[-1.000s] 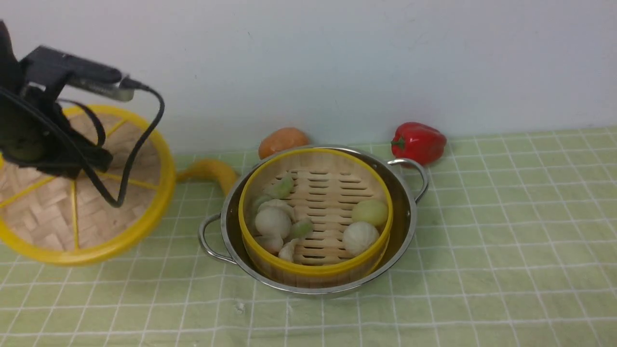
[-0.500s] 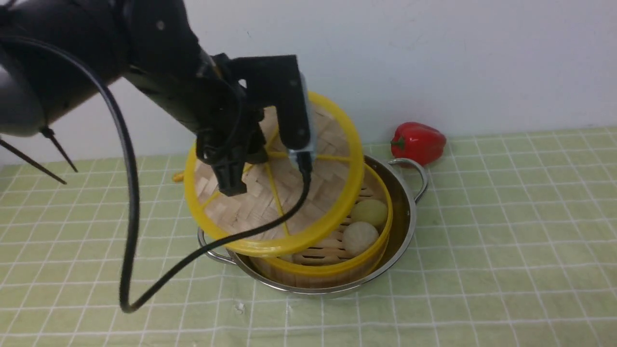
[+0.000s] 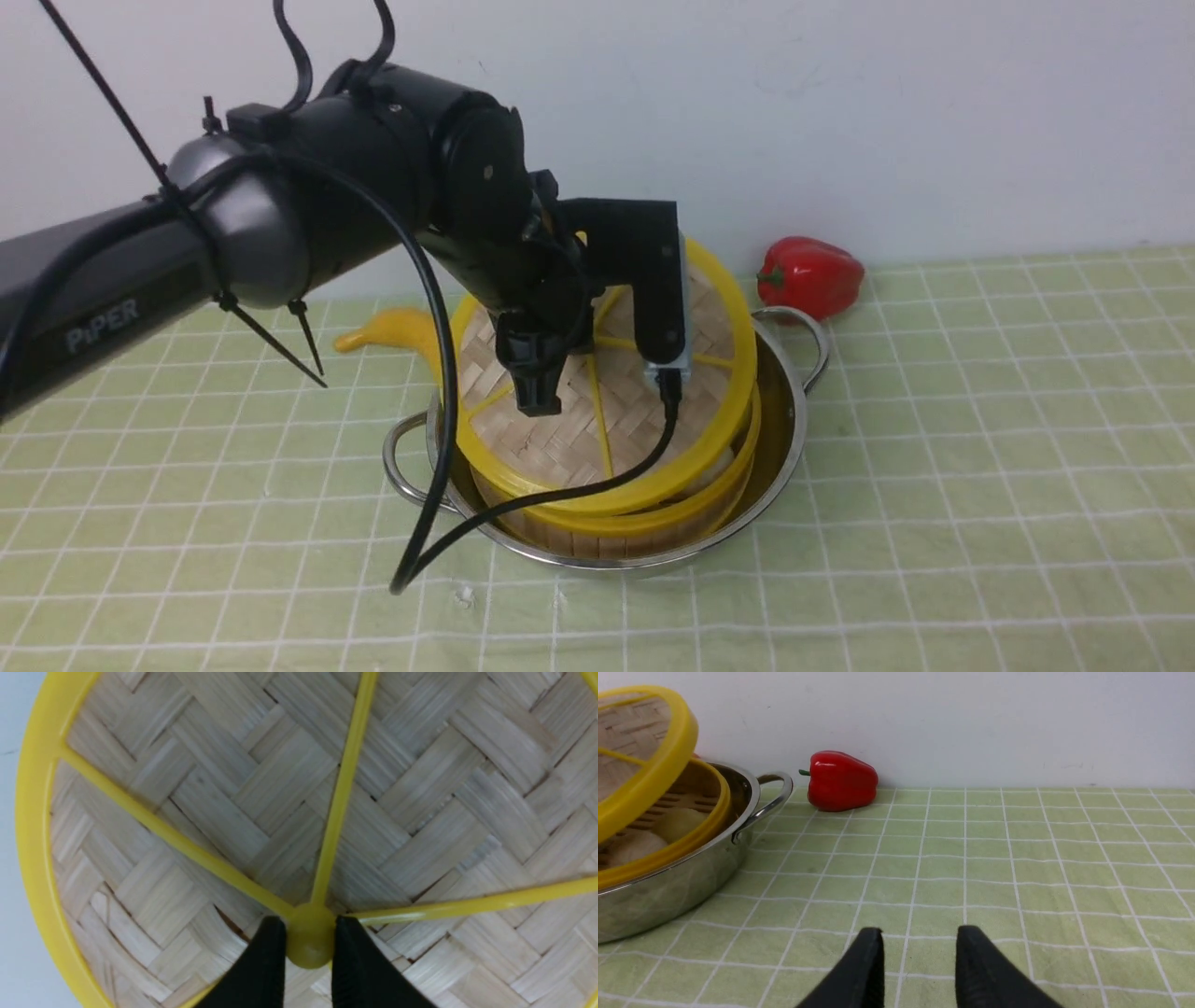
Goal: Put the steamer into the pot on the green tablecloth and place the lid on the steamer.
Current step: 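Place the yellow bamboo steamer lid onto the steamer in the pot with the left gripper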
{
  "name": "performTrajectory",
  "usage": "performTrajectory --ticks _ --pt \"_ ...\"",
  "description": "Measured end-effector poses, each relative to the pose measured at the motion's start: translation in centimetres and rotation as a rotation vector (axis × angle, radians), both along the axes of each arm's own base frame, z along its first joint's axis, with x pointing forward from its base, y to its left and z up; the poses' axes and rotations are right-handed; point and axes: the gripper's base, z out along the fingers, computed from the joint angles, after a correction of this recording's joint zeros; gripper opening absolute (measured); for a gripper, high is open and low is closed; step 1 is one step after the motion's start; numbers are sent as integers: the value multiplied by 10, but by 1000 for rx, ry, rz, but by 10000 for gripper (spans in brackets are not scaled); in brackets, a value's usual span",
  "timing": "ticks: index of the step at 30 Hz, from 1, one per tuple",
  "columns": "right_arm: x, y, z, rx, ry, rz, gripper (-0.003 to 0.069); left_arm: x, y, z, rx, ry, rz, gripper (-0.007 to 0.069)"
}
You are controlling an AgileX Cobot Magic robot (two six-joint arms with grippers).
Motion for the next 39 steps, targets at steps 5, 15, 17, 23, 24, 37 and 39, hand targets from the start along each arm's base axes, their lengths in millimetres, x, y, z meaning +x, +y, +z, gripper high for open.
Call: performTrajectory --ticks 5,15,17,23,24,37,39 --pt "0 0 0 0 0 0 240 2 -1 -6 10 11 0 116" --pt "0 0 0 0 0 0 240 4 -3 -6 1 -13 -6 116" --pt "0 0 0 0 0 0 240 5 -3 -7 -1 -17 -7 116" --pt "0 0 0 0 0 0 240 9 -6 -18 6 -3 -8 116" --pt "0 0 0 0 0 0 240 9 -6 -21 7 2 -8 116" --pt "0 0 0 0 0 0 240 13 -10 -28 -3 -6 -19 116" --pt "0 0 0 0 0 0 240 14 -11 -30 -5 -4 -19 116"
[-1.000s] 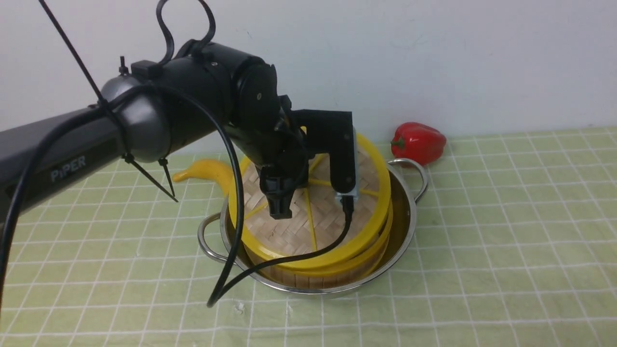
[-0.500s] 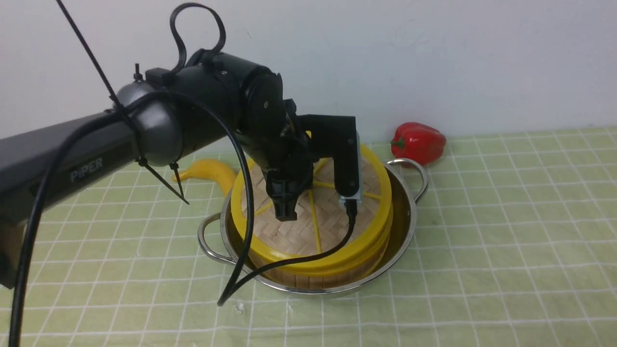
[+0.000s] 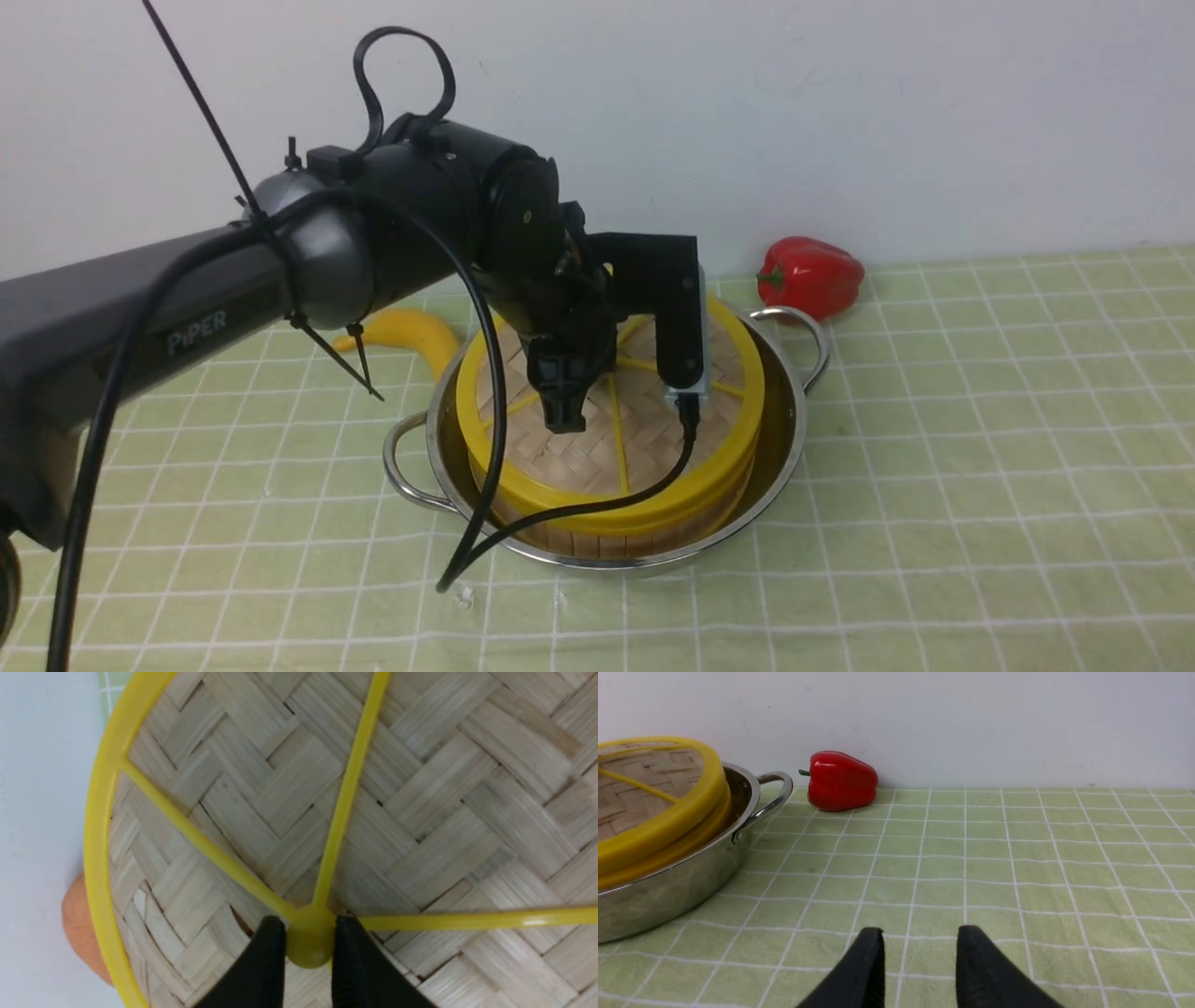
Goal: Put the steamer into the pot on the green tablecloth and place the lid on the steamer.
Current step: 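Place the yellow bamboo steamer lid onto the steamer in the pot with the left gripper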
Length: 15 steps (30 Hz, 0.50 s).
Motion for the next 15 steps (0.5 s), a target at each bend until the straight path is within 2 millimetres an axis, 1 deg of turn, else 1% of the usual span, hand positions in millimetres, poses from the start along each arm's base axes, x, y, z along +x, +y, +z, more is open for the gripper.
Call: performTrajectory --ticks 8,15 --pt "0 0 0 0 0 0 240 4 -3 -4 -17 -25 -2 116" --pt "0 0 0 0 0 0 240 6 -4 -4 -28 -40 1 120"
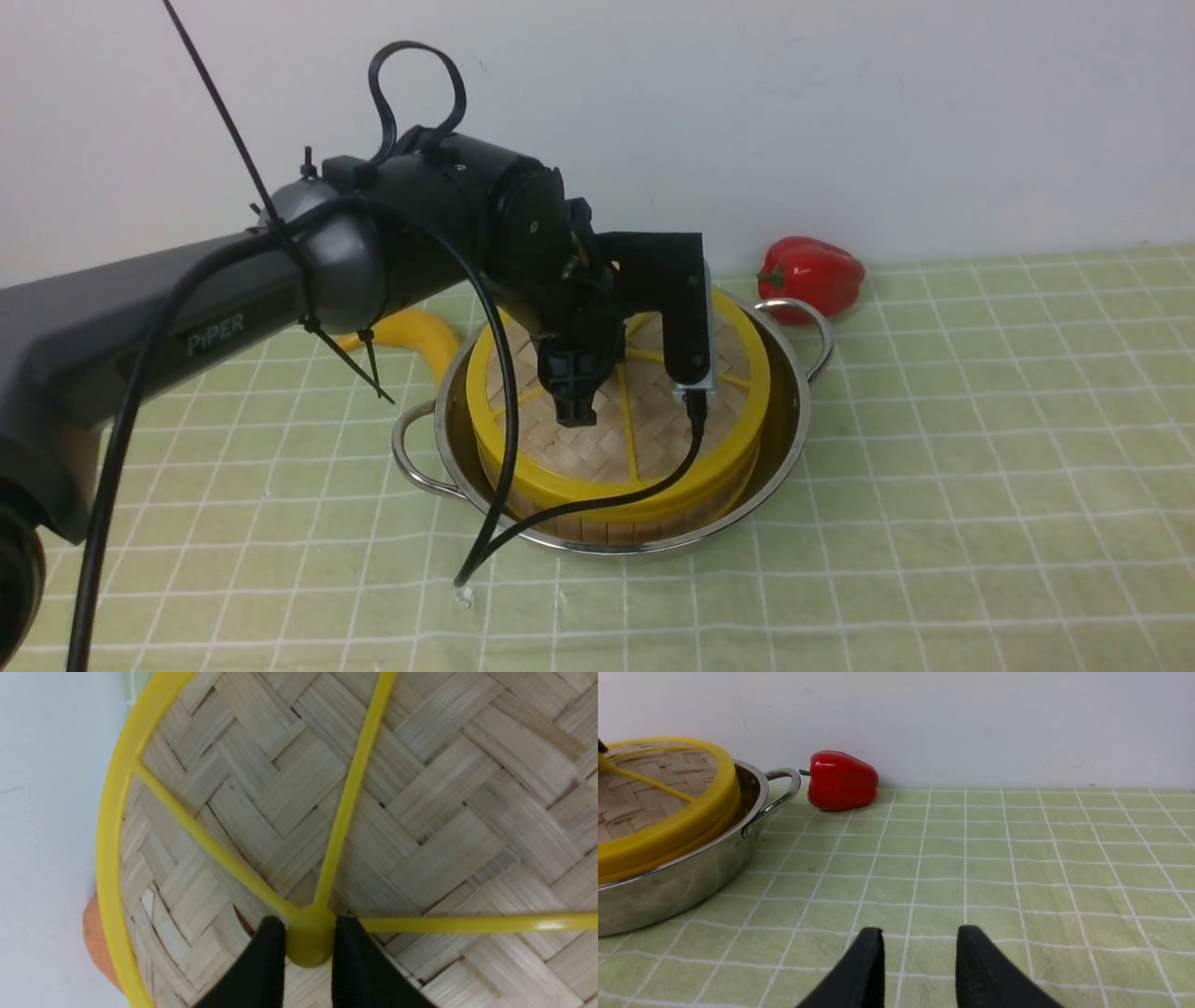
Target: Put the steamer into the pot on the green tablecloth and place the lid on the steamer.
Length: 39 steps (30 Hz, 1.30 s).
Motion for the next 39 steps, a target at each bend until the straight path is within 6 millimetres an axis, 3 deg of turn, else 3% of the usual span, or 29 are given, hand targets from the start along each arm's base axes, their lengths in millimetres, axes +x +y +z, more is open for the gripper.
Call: performTrajectory --ticks 6,9,11,12,13,14,16,17,19,21,23,25,29,34,39 --pt "0 0 0 0 0 0 240 -2 1 8 -26 -3 36 288" --pt "0 0 0 0 0 0 240 -10 6 30 -63 -11 87 442" --pt "0 0 0 0 0 0 240 -18 12 53 -100 -38 138 497" --pt "0 0 0 0 0 0 240 -25 18 73 -148 -72 191 517" --pt "0 0 0 0 0 0 240 -25 18 73 -148 -72 191 517" --pt "0 0 0 0 0 0 240 -37 26 103 -228 -124 273 511" --pt "0 0 0 0 0 0 240 -51 36 133 -344 -170 372 450" --pt "0 0 0 0 0 0 240 -53 37 137 -359 -174 383 450" --pt "0 0 0 0 0 0 240 -79 53 178 -570 -203 535 253" --pt "0 0 0 0 0 0 240 -96 63 199 -700 -201 626 104" --pt "0 0 0 0 0 0 240 -111 72 216 -796 -209 677 13" --pt "0 0 0 0 0 0 240 -124 80 230 -869 -222 705 -20" --pt "0 0 0 0 0 0 240 -140 89 245 -931 -243 711 -23" --pt "0 0 0 0 0 0 240 -144 92 248 -933 -256 710 -20" --pt "0 0 0 0 -1 -1 240 -147 116 216 -836 -187 845 -11"
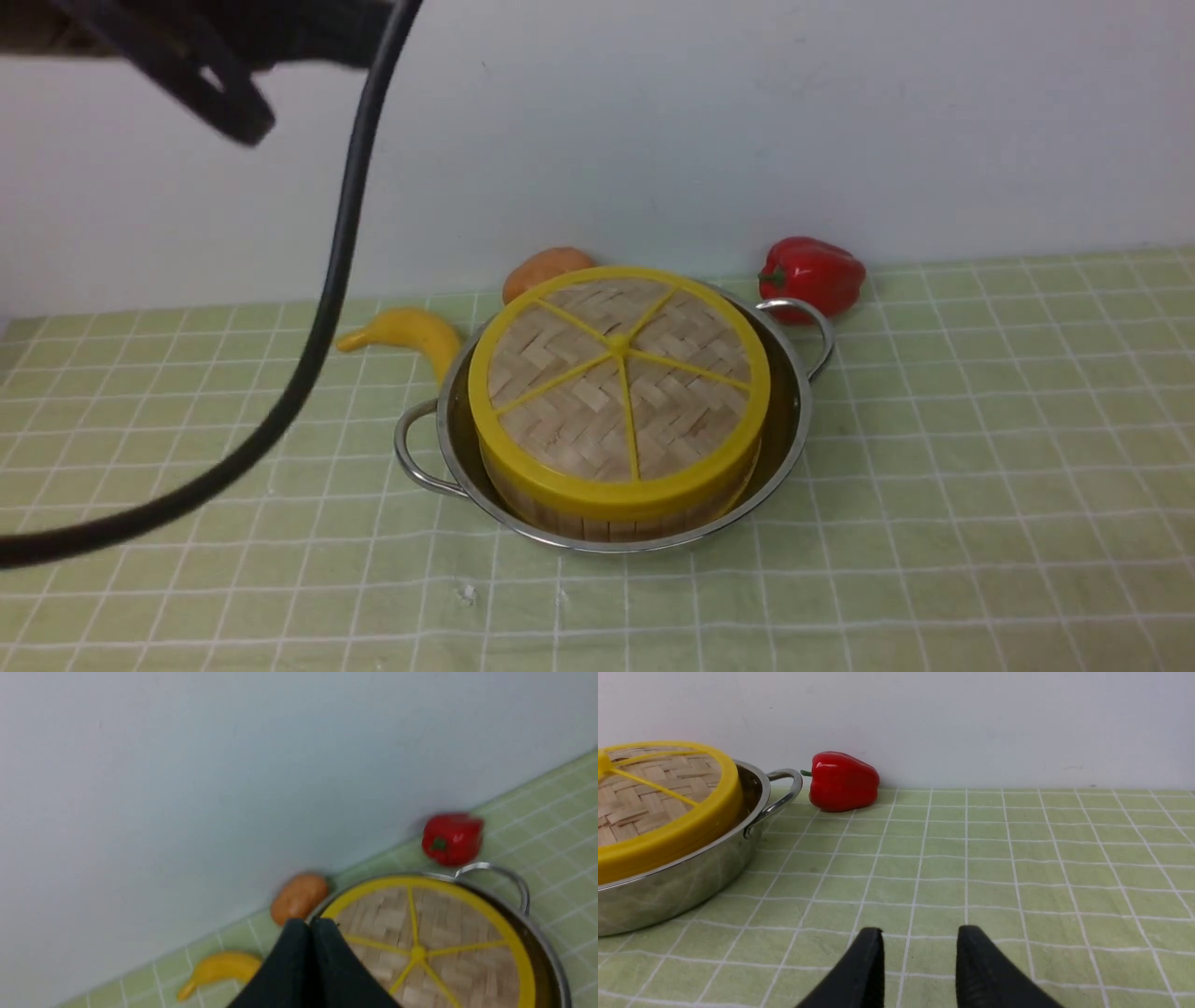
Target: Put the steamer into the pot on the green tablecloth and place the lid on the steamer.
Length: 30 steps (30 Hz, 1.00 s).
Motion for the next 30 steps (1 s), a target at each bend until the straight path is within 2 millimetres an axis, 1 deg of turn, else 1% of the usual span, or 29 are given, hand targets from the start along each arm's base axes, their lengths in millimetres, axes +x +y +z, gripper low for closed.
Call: performTrajectory --ticks 2,5,6,7,9,10,11,12,13,14,15,16,17,18,19,20,21,22,24,26,30 --pt "0 0 0 0 0 0 240 -4 15 -21 21 59 52 -8" --pt "0 0 0 0 1 0 240 -26 50 -56 27 105 160 -3" --pt "0 0 0 0 1 0 240 -28 52 -63 31 118 167 -2" --pt "0 0 0 0 1 0 240 -42 66 -78 26 105 215 1" --pt "0 0 0 0 1 0 240 -64 83 -101 12 63 278 1" --pt "0 0 0 0 1 0 240 -76 90 -114 3 32 307 1" --pt "0 0 0 0 1 0 240 -87 95 -122 -8 -19 326 1" --pt "0 0 0 0 1 0 240 -99 100 -141 -12 -39 357 6" --pt "0 0 0 0 1 0 240 -101 101 -144 -13 -47 361 6" --pt "0 0 0 0 1 0 240 -110 103 -155 -18 -76 379 10" --pt "0 0 0 0 1 0 240 -128 107 -173 -28 -161 409 12" --pt "0 0 0 0 1 0 240 -136 107 -185 -33 -198 420 12" --pt "0 0 0 0 1 0 240 -138 107 -187 -34 -204 419 12" --pt "0 0 0 1 1 0 240 -149 107 -206 -45 -253 438 12" --pt "0 0 0 1 1 0 240 -153 107 -213 -46 -267 440 13" --pt "0 0 0 1 1 0 240 -154 107 -216 -46 -259 443 13" --pt "0 0 0 1 1 0 240 -162 106 -229 -51 -290 448 20" --pt "0 0 0 1 1 0 240 -162 106 -231 -50 -284 448 20" --pt "0 0 0 1 1 0 240 -171 105 -247 -55 -306 453 22" --pt "0 0 0 1 1 0 240 -175 105 -257 -62 -303 460 22" --pt "0 0 0 1 1 0 240 -181 106 -263 -71 -299 475 33"
